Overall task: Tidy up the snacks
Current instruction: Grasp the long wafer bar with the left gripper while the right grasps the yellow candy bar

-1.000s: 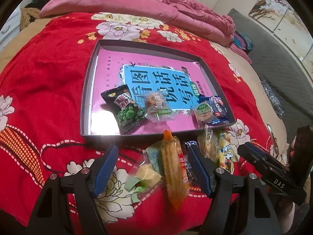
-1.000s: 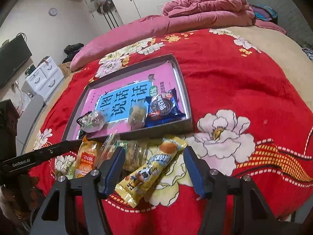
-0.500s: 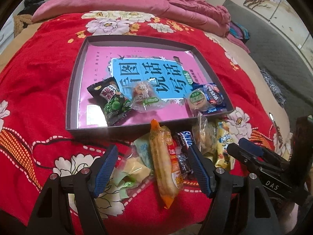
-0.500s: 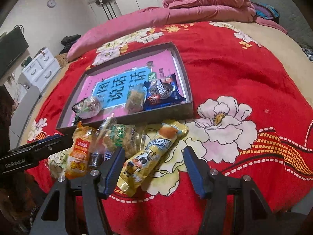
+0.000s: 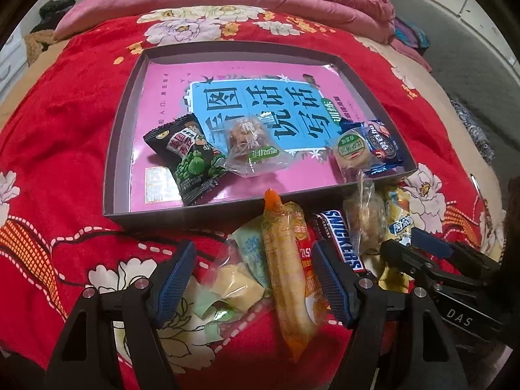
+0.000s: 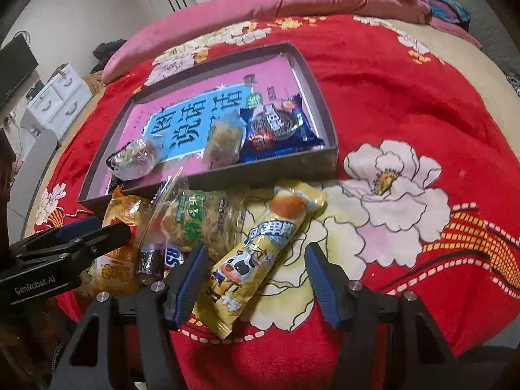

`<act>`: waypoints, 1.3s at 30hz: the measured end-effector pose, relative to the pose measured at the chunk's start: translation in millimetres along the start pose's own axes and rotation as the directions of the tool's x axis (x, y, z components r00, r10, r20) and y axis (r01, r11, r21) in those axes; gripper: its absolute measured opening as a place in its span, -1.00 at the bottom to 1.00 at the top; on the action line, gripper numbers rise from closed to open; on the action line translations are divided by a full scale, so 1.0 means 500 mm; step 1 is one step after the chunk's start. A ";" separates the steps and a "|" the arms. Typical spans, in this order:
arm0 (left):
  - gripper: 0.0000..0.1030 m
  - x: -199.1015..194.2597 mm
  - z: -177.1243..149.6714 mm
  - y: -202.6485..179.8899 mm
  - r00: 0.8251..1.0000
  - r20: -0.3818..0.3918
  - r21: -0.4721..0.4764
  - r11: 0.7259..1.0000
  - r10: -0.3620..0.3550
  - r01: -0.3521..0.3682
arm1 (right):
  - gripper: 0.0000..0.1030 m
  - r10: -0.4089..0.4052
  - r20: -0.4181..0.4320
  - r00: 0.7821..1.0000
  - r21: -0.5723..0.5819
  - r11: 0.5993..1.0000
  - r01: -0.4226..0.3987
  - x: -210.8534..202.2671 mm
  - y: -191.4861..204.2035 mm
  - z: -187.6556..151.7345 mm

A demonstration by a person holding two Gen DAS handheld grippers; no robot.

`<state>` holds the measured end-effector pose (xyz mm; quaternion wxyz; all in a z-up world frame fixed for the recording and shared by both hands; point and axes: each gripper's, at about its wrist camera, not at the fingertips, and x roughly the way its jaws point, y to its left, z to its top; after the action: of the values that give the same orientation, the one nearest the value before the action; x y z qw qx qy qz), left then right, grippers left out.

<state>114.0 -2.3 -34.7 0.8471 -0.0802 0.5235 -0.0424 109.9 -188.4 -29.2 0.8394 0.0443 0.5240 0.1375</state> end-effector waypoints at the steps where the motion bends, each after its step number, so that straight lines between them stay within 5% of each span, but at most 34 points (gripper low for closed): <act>1: 0.46 0.001 0.001 -0.001 1.000 -0.001 0.000 1.000 -0.002 0.002 | 0.08 -0.009 -0.001 1.000 -0.015 1.000 0.009 0.001 0.004 0.001; 14: 0.13 0.016 0.010 -0.016 1.000 -0.024 -0.014 1.000 0.008 -0.009 | -0.49 0.084 0.001 0.996 -0.024 0.996 -0.084 0.012 -0.003 -0.003; 33: 0.07 0.037 0.019 -0.011 0.997 -0.066 -0.088 0.996 0.028 -0.034 | -0.64 0.240 -0.005 0.971 0.066 0.969 -0.239 0.009 -0.054 0.019; 39: -0.31 0.036 0.023 -0.009 0.998 -0.063 -0.094 0.995 0.023 -0.028 | -0.65 0.247 0.012 0.969 0.087 0.965 -0.247 -0.006 -0.062 0.027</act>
<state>132.5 -8.4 -44.6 0.8262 -0.1123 0.5520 -0.0092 126.5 -218.1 -27.2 0.8131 0.1462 0.5196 0.2179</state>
